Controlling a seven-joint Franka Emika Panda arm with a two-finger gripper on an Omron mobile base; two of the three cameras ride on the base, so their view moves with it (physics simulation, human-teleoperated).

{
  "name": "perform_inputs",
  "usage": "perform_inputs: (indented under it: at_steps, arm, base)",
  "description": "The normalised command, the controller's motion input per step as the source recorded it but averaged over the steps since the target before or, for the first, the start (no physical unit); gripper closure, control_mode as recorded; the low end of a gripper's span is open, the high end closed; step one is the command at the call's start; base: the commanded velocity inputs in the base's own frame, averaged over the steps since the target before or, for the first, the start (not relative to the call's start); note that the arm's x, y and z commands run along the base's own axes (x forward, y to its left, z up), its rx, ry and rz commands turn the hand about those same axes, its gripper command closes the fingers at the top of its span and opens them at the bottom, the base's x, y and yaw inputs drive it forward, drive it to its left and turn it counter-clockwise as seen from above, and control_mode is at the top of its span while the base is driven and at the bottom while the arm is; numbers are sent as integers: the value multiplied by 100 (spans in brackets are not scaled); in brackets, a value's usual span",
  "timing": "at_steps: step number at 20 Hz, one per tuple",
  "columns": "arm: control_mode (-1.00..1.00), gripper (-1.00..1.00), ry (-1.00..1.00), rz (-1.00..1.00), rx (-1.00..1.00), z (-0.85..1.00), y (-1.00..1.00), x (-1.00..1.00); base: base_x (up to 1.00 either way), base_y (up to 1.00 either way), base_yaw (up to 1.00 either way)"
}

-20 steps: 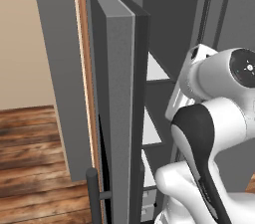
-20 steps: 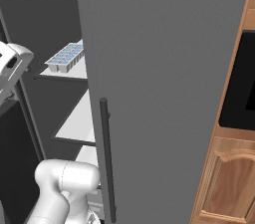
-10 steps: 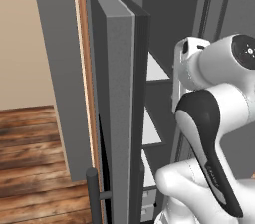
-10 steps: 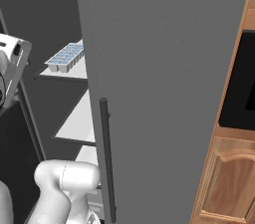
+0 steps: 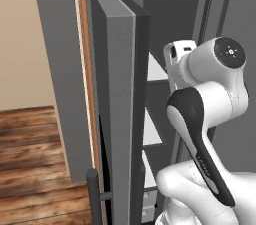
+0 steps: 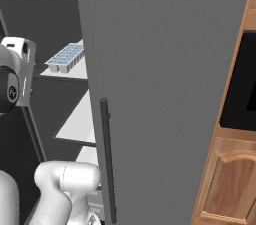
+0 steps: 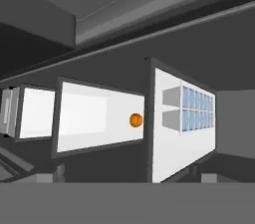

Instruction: Open the freezer door, pick up the ice cube tray from the freezer, and place it on the dining counter.

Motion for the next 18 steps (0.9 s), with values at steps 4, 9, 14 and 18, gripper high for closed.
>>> perform_inputs:
  at_steps: [4,9,14,18]
  arm:
    - [-100,-100,-3,1,-11,-24,4,50]
    - [-100,-100,0,0,-7,0,15,53]
    - [-100,-100,0,-1,-3,0,17,62]
    - [-100,-100,0,-3,0,0,8,56]
  base:
    - [0,0,0]
    - [0,0,0]
    - [0,0,0]
    - [0,0,0]
